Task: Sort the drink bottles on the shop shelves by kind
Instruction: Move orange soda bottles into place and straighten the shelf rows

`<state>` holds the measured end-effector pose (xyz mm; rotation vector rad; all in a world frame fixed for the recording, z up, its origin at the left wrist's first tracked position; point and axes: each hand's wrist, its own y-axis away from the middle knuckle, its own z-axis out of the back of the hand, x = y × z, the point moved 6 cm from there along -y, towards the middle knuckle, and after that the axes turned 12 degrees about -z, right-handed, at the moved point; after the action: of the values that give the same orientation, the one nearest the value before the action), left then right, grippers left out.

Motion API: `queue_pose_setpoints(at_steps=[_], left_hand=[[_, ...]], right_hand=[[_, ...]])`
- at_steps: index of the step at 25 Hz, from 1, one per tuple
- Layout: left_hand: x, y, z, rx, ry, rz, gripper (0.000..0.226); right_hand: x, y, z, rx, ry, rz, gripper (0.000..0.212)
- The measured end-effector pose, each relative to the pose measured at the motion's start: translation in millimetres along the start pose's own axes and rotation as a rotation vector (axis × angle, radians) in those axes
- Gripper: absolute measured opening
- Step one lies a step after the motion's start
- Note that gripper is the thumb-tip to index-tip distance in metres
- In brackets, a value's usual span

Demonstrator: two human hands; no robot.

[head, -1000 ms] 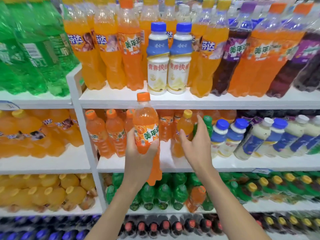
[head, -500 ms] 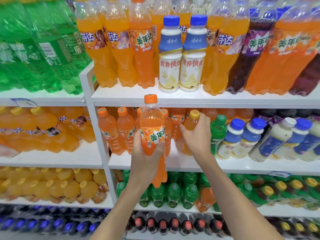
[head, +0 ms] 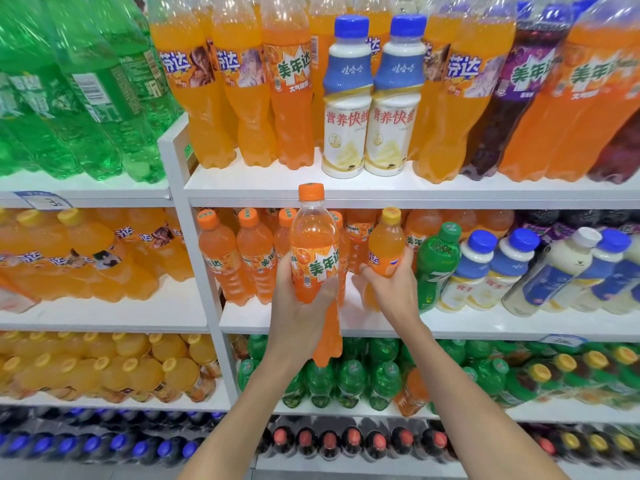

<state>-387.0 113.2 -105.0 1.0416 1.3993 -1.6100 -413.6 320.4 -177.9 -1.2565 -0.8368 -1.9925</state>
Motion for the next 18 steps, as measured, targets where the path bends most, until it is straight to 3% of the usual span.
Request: queue_pose_setpoints(at_steps=[9, 15, 18], left_hand=[[5, 5, -16, -0.005, 0.012, 0.039, 0.035], [25, 21, -48, 0.033, -0.032, 0.11, 0.067], [37, 25, -66, 0.052, -0.07, 0.14, 0.065]], right_hand=[[10, 55, 40, 0.107, -0.16, 0.033, 0.047], [-1, 87, 78, 0.134, -0.184, 0.058, 0.049], [-9, 96, 96, 0.175, -0.174, 0.066, 0.047]])
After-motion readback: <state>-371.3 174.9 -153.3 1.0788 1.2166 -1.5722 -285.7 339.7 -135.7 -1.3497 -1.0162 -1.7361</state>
